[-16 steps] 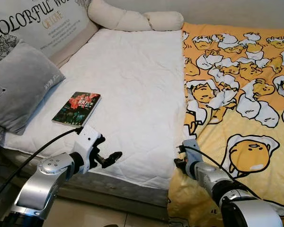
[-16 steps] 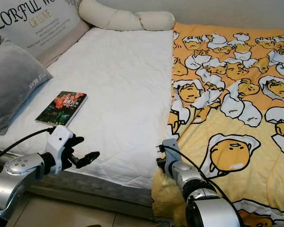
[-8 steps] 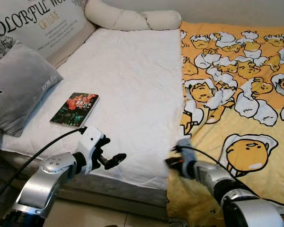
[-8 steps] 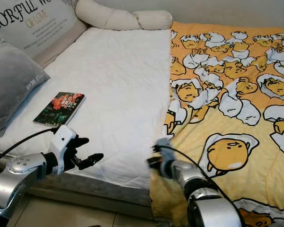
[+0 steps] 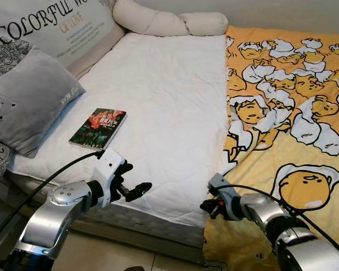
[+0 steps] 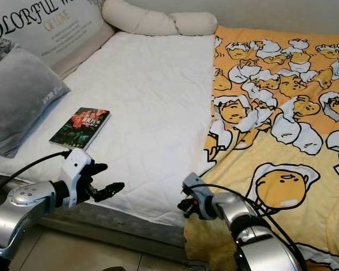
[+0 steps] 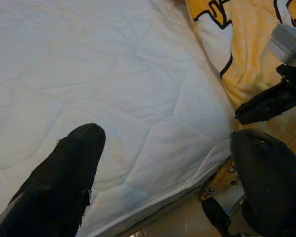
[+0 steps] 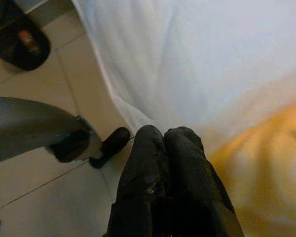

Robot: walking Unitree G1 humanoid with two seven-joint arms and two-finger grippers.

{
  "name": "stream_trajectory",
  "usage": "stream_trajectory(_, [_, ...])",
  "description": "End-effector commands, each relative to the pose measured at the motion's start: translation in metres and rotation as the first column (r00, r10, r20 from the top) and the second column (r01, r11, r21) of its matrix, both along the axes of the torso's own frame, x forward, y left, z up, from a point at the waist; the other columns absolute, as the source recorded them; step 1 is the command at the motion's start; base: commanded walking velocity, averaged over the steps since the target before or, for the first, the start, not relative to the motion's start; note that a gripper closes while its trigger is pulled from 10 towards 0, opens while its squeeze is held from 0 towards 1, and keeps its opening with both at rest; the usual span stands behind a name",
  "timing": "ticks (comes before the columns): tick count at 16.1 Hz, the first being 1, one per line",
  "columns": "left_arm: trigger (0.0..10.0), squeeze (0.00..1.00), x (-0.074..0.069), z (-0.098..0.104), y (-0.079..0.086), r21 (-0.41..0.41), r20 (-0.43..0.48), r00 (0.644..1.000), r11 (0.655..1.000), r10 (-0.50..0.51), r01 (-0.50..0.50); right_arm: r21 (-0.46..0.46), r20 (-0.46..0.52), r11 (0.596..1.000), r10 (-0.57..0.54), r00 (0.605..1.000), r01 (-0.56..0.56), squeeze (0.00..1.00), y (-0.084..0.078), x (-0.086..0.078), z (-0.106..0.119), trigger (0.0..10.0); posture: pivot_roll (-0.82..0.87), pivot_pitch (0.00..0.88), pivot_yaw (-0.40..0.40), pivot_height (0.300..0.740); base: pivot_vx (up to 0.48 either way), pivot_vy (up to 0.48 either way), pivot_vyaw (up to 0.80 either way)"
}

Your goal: Clean up the room

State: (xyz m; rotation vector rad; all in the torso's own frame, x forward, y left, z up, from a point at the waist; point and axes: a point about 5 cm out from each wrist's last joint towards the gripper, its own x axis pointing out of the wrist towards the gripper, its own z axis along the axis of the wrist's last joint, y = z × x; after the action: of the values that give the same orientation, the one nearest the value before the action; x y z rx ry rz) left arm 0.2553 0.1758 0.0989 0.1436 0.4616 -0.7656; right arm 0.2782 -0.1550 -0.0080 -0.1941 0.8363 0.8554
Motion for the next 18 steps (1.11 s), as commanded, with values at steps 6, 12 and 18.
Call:
stream_trajectory(6, [10.0, 0.0, 0.006, 0.01, 0.0, -0.106, 0.147, 0.963, 0.972, 0.224, -0.21, 0.503, 0.282, 0.853, -0.312, 0.907, 0.137, 1.0, -0.001, 0.02, 0.07, 10.0, 0.1, 0.0, 0.059, 0.74, 0.0, 0.0, 0.0])
stream_trajectory(12, [10.0, 0.0, 0.006, 0.008, -0.016, -0.151, 0.2, 0.925, 0.943, 0.323, -0.297, 0.461, 0.445, 0.768, -0.633, 0.633, 0.444, 1.0, -0.007, -0.016, 0.091, 10.0, 0.08, 0.0, 0.02, 0.74, 0.0, -0.343, 0.0])
stream_trajectory(18, [10.0, 0.0, 0.014, 0.007, -0.003, -0.147, 0.218, 0.89, 0.915, 0.4, -0.375, 0.464, 0.419, 0.677, -0.736, 0.532, 0.571, 1.0, 0.001, -0.021, 0.092, 10.0, 0.04, 0.0, 0.042, 0.74, 0.0, -0.437, 0.0])
